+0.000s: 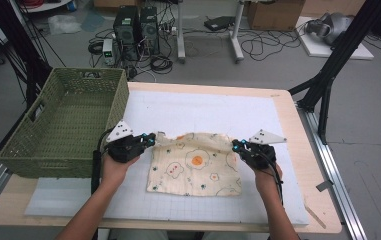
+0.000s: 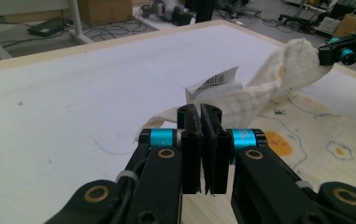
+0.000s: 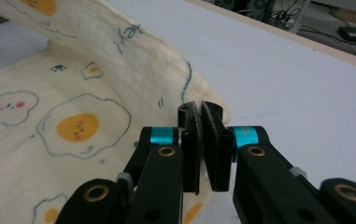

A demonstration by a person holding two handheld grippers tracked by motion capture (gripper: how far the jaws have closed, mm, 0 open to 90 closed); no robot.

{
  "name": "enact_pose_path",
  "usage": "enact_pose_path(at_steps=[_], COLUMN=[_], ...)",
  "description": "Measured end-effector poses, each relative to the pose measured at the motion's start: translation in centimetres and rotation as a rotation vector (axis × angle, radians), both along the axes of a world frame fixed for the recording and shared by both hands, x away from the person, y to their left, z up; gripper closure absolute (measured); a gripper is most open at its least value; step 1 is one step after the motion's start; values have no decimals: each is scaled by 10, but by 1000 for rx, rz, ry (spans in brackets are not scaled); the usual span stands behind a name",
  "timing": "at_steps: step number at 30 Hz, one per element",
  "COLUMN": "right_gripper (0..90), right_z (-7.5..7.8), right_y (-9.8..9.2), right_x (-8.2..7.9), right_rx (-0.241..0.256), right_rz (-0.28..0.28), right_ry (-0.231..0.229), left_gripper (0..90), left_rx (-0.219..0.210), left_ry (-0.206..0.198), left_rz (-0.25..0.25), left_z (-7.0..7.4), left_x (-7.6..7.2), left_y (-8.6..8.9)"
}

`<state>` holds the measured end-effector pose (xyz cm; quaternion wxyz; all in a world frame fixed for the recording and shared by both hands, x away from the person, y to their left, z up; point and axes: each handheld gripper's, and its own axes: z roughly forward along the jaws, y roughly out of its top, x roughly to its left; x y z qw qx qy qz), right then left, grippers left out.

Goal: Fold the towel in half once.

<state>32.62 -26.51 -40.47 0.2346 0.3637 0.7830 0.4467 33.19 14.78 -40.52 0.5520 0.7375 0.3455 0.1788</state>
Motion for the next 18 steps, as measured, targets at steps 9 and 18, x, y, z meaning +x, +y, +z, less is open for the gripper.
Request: enact_pose_path(at_steps=[9,18], right_gripper=[862,860], right_z=[-11,-17], right_y=[-4,-10], right_x=[-27,-55], right_rx=[2,-16], right_rz=[16,60], right_ry=[6,17], left_gripper=[864,862], left_rx=[14,34], left_ry=[25,43], left_rz=[-44,-82], left_z=[-13,-24], left_x=[-21,-43], left_y=[1,3])
